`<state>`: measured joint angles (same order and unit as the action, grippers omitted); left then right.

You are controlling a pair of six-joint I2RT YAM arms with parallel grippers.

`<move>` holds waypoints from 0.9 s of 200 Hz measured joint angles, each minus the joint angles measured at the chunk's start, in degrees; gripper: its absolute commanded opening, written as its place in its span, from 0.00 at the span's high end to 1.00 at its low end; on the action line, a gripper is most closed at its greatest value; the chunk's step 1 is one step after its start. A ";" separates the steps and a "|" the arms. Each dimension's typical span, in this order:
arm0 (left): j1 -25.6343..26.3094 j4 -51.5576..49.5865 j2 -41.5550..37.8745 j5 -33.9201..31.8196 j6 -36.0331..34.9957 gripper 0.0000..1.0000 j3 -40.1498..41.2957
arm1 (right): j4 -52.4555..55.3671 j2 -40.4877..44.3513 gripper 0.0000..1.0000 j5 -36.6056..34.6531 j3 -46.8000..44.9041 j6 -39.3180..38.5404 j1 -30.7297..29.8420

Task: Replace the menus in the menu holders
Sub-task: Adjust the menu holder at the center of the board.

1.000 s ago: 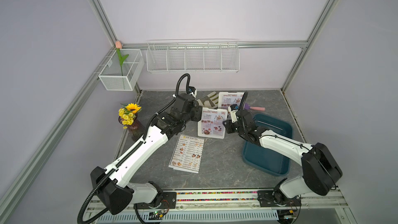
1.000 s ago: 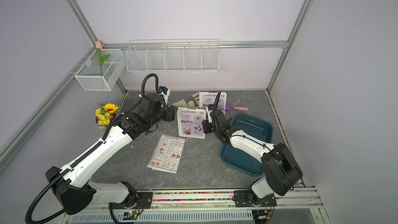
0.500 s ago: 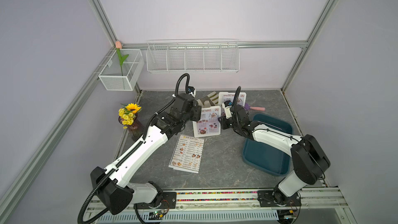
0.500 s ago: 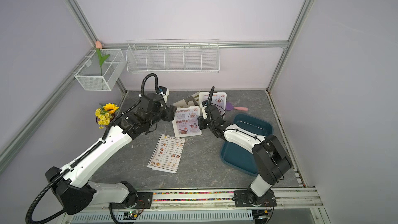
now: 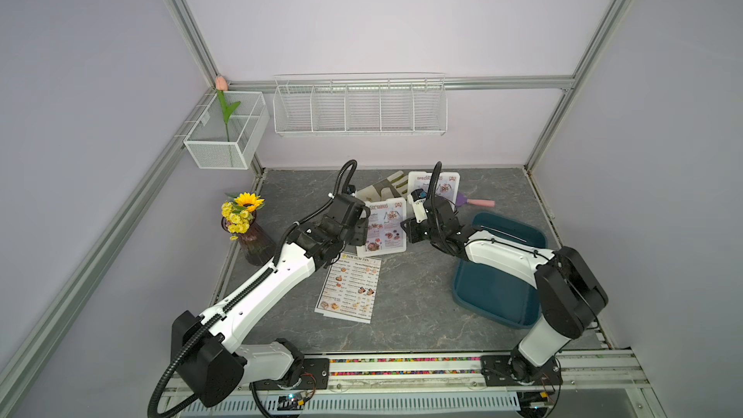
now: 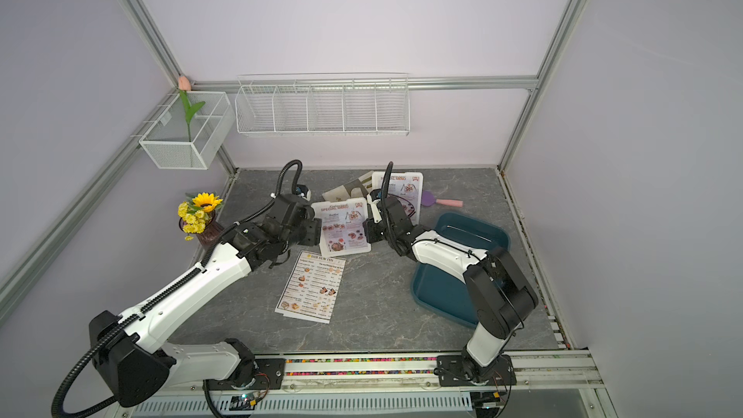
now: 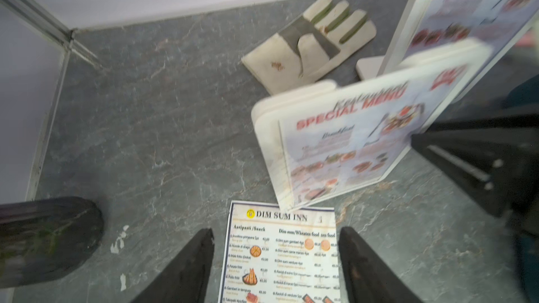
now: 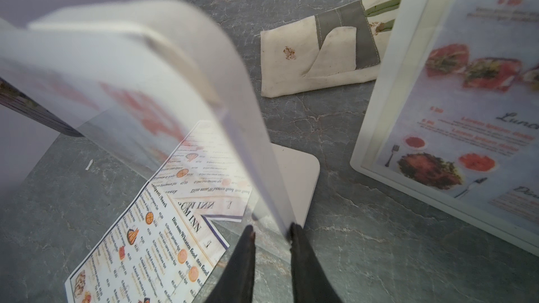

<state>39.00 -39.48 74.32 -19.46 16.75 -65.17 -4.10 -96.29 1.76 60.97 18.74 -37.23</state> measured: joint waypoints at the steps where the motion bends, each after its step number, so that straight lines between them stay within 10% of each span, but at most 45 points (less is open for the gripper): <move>1: 0.00 0.00 0.02 0.00 0.07 0.30 0.13 | 0.00 0.00 0.75 0.00 0.00 0.00 0.00; 180: -7.78 18.03 13.35 -0.59 4.66 0.33 6.56 | 0.02 -3.63 0.75 1.33 2.32 -0.35 0.00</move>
<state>31.22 -21.45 87.68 -20.05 21.41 -58.61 -4.08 -99.92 3.09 63.29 18.39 -37.23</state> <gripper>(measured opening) 0.668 0.252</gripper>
